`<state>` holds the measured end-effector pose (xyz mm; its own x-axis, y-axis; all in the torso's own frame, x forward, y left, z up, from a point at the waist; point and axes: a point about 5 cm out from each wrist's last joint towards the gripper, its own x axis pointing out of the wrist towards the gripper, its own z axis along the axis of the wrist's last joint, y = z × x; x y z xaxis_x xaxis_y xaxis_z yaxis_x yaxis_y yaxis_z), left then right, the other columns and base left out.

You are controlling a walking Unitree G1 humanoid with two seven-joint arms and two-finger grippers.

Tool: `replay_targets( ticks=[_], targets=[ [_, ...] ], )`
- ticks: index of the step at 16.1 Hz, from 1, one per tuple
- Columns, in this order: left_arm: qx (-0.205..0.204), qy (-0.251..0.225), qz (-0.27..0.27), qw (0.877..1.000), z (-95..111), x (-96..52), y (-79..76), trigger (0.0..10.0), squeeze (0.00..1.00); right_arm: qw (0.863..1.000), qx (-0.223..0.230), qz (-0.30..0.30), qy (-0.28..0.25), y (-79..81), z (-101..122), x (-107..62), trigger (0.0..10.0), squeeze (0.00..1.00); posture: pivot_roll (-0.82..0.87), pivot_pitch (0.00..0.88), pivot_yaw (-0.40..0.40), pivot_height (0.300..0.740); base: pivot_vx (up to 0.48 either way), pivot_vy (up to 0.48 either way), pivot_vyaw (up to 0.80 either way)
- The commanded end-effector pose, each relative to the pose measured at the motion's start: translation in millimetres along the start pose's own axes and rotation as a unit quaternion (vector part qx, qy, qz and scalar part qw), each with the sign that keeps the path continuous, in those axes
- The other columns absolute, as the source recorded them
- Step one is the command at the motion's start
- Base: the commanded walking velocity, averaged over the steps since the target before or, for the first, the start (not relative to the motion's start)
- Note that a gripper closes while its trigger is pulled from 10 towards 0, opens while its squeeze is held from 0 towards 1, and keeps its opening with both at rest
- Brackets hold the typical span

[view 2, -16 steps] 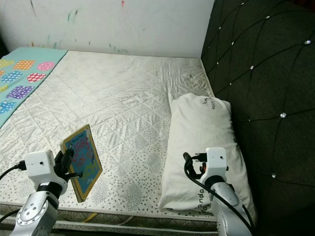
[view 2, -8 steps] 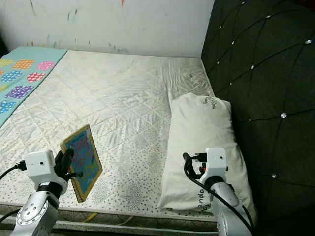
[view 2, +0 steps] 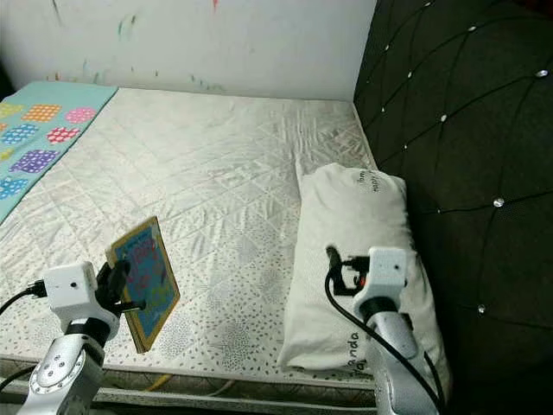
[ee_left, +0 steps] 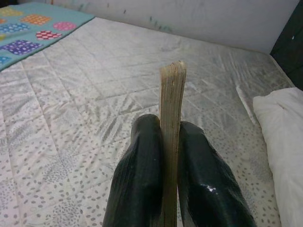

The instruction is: Clean up the room

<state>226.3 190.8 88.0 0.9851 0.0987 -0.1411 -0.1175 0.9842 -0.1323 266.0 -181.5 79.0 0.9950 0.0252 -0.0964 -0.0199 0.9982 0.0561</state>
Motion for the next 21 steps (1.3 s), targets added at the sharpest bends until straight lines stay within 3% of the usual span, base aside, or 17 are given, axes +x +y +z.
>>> replay_targets(
  ticks=[1,3,15,21],
  targets=[
    [0.006,-0.020,0.000,1.000,6,2.8,-1.3,10.0,0.00,1.000,-0.013,-0.003,-0.002,-2.2,3,-2.1,10.0,0.00,-0.07,0.000,-0.025,0.740,0.000,0.000,0.00],
    [0.006,-0.021,0.004,1.000,5,2.5,1.0,10.0,0.00,0.999,-0.032,0.004,0.029,-3.5,-8,-4.7,10.0,0.00,-0.07,0.000,-0.027,0.740,0.000,0.000,0.00],
    [0.008,-0.007,0.016,1.000,-14,5.9,7.7,10.0,0.00,0.998,0.002,0.011,0.054,-4.1,-29,-10.1,10.0,0.00,-0.06,0.000,-0.031,0.740,0.000,0.000,0.00],
    [0.008,-0.036,-0.018,0.999,-1,11.9,-5.0,10.0,0.00,0.999,0.003,0.025,0.041,-1.8,-24,-2.8,10.0,0.00,-0.07,0.000,-0.015,0.740,0.000,0.000,0.00]
  ],
)
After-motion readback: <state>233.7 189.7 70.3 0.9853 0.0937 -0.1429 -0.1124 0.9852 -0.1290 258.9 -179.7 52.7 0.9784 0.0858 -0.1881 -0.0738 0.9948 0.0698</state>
